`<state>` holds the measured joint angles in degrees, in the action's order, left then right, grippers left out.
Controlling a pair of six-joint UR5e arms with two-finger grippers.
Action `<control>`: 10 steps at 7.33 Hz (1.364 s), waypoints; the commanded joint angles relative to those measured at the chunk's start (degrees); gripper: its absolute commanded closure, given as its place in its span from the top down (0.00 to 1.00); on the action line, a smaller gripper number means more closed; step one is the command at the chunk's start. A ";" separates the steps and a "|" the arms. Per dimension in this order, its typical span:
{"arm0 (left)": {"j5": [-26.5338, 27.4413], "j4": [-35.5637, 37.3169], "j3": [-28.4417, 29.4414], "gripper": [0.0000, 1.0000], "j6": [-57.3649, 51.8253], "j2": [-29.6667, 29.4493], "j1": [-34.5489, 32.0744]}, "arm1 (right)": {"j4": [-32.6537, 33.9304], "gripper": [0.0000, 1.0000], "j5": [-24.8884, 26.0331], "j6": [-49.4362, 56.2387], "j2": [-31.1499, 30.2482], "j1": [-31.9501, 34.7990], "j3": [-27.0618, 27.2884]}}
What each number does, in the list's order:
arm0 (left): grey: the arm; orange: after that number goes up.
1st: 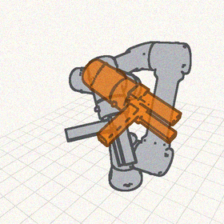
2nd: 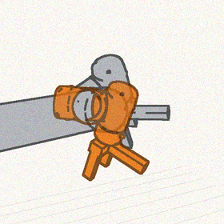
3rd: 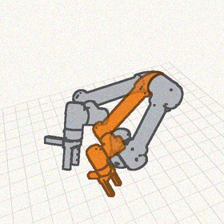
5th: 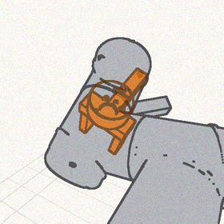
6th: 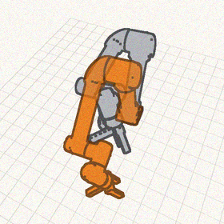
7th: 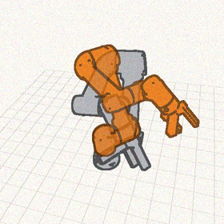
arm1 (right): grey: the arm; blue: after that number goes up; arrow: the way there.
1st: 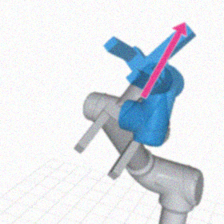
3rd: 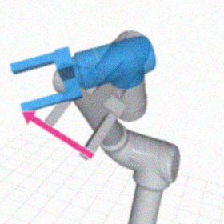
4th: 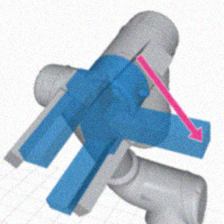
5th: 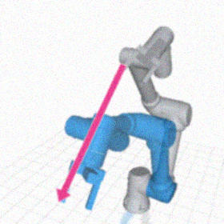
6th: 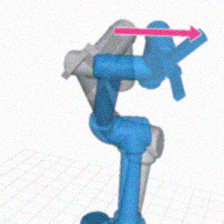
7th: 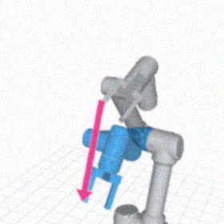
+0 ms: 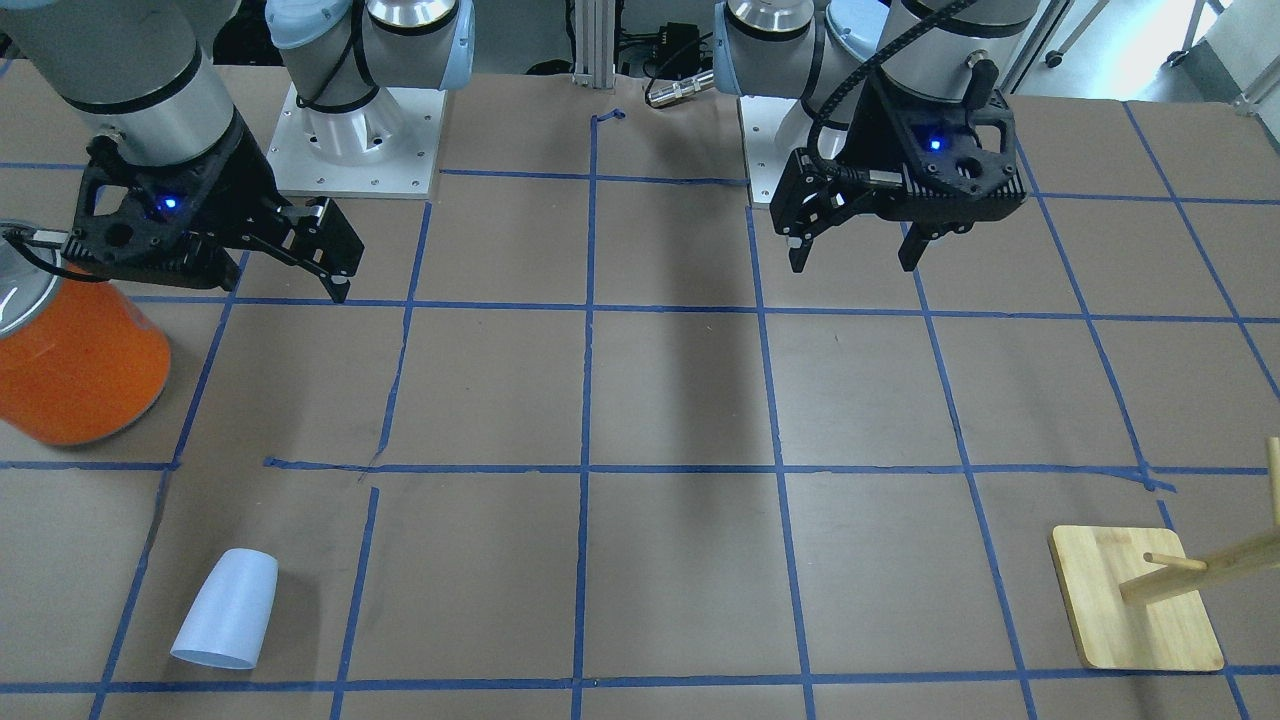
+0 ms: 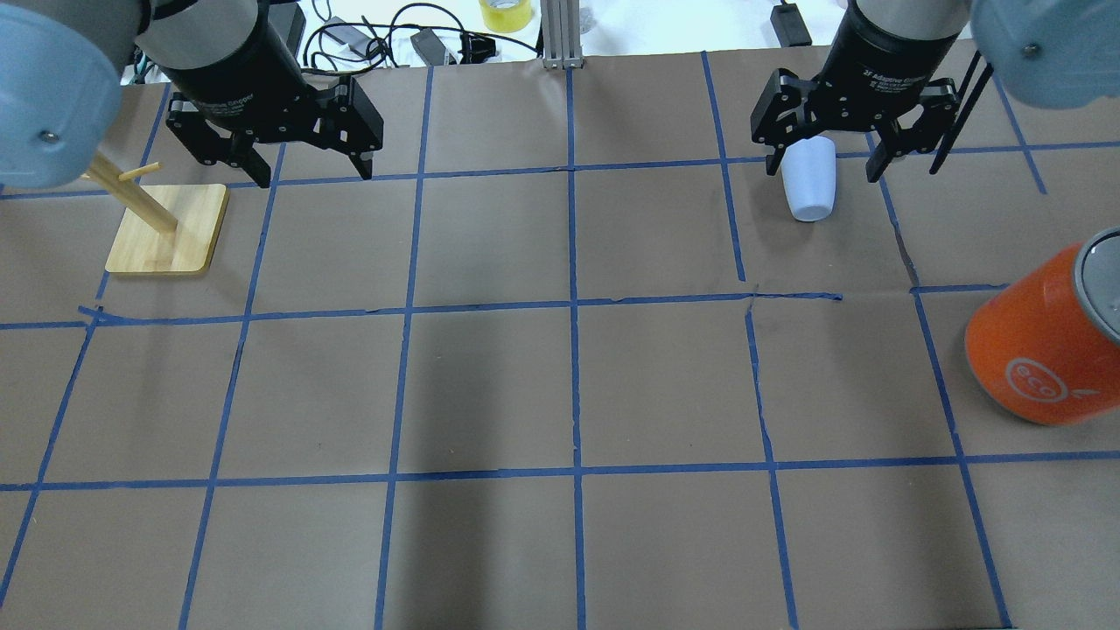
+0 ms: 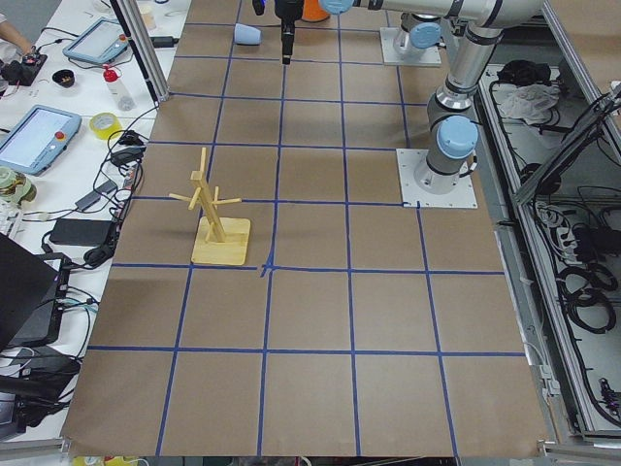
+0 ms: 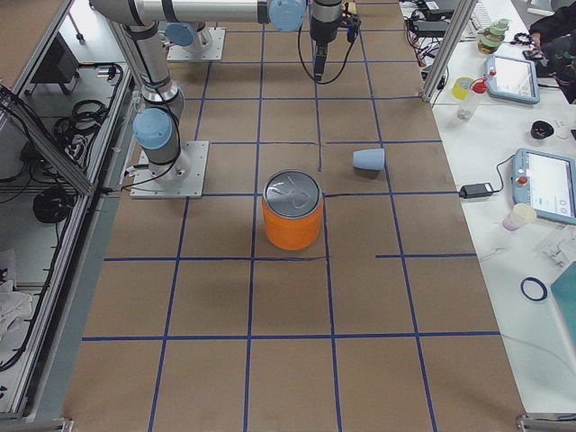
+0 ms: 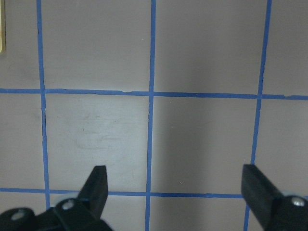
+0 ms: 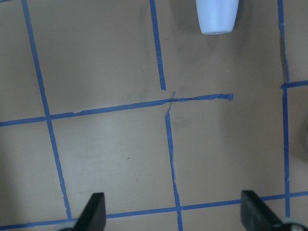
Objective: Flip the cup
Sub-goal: 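Lower the open right gripper toward the upside-down light-blue cup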
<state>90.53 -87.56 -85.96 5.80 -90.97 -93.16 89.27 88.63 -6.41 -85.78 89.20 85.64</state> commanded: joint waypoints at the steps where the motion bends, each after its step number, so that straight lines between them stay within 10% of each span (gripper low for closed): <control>1: 0.00 0.02 0.00 1.00 0.00 0.00 0.00 | -0.06 1.00 0.40 0.26 0.00 -0.08 -0.04; 10: 0.00 0.02 0.00 1.00 0.00 0.00 0.00 | 7.72 1.00 1.27 4.09 7.62 -6.31 0.58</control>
<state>90.52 -87.54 -85.96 5.80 -90.97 -93.15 93.06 89.24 -5.03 -81.09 84.53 86.07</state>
